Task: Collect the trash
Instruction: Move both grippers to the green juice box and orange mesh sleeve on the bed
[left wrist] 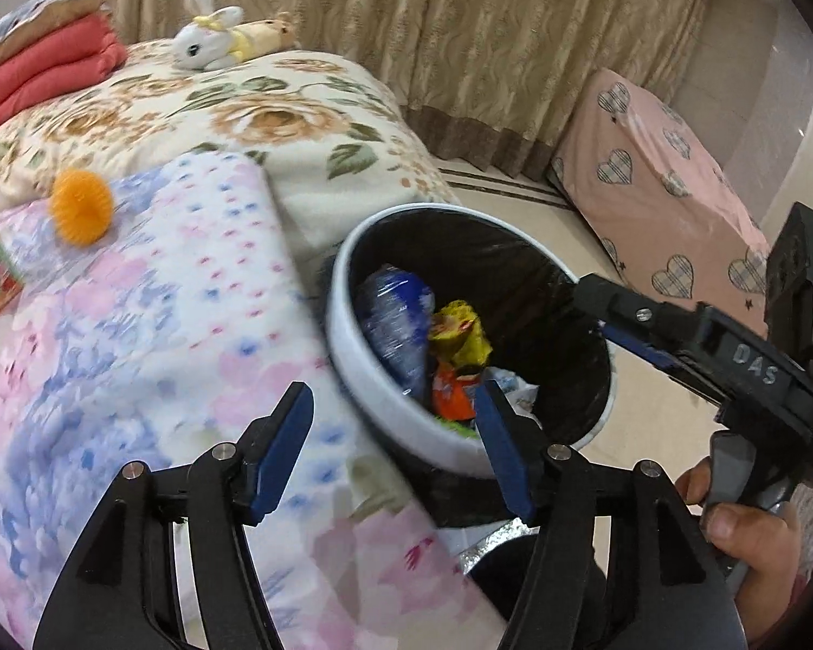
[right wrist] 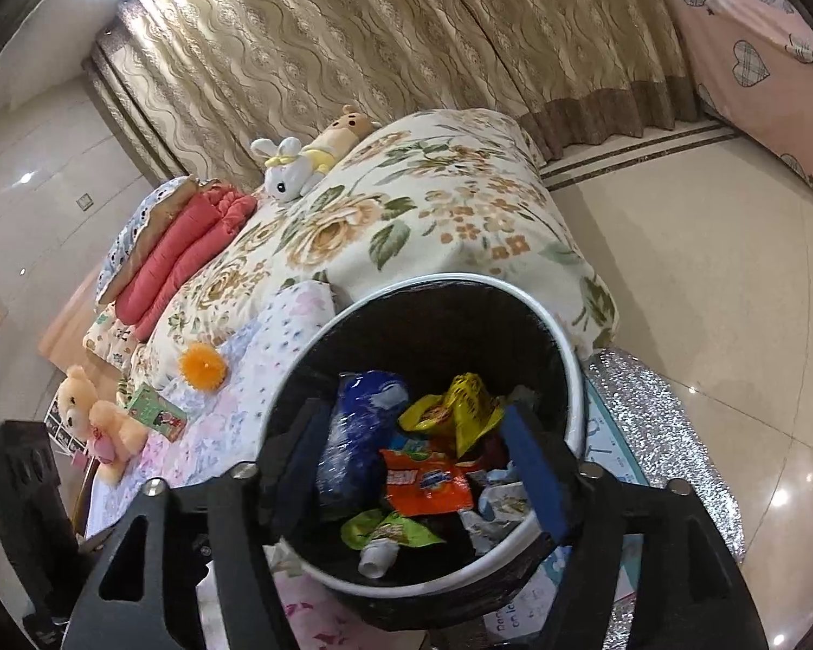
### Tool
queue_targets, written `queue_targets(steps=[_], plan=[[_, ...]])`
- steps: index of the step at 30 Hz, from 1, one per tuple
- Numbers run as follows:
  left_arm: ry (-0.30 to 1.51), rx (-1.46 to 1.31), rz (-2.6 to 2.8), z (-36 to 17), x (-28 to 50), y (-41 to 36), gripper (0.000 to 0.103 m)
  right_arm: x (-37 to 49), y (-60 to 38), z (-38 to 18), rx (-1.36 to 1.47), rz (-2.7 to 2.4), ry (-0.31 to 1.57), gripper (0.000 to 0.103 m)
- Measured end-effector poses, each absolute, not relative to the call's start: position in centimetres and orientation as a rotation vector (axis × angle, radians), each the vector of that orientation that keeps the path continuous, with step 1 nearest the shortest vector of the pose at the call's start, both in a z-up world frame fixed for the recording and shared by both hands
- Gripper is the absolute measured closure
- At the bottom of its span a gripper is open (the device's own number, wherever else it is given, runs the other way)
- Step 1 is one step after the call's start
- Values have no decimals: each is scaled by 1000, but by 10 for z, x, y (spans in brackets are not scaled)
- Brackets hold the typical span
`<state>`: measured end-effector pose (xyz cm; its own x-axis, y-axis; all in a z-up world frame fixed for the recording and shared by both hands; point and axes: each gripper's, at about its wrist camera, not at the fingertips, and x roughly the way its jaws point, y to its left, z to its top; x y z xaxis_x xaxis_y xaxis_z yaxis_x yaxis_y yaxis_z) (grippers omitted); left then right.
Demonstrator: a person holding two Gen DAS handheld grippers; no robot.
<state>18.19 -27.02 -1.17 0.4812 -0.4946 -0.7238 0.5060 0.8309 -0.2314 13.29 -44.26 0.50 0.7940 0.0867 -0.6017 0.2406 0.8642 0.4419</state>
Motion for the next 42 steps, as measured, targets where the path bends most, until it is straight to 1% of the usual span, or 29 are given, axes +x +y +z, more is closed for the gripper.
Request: queue_targets(steps=[2, 13, 18, 24, 33, 42], plan=[[874, -3, -592, -13, 179, -257, 40, 133, -433, 5, 525, -70, 658, 23], [845, -100, -451, -20, 169, -176, 39, 147, -372, 2, 488, 49, 694, 22], [844, -160, -383, -25, 171, -136, 37, 153, -345, 3, 457, 96, 702, 17], [843, -195, -313, -30, 173, -96, 37, 161, -314, 1, 414, 145, 719, 16], [854, -229, -225, -41, 181, -51, 36, 182, -272, -8, 366, 221, 753, 14], [865, -245, -172, -47, 201, -28, 36, 207, -240, -23, 318, 265, 786, 13]])
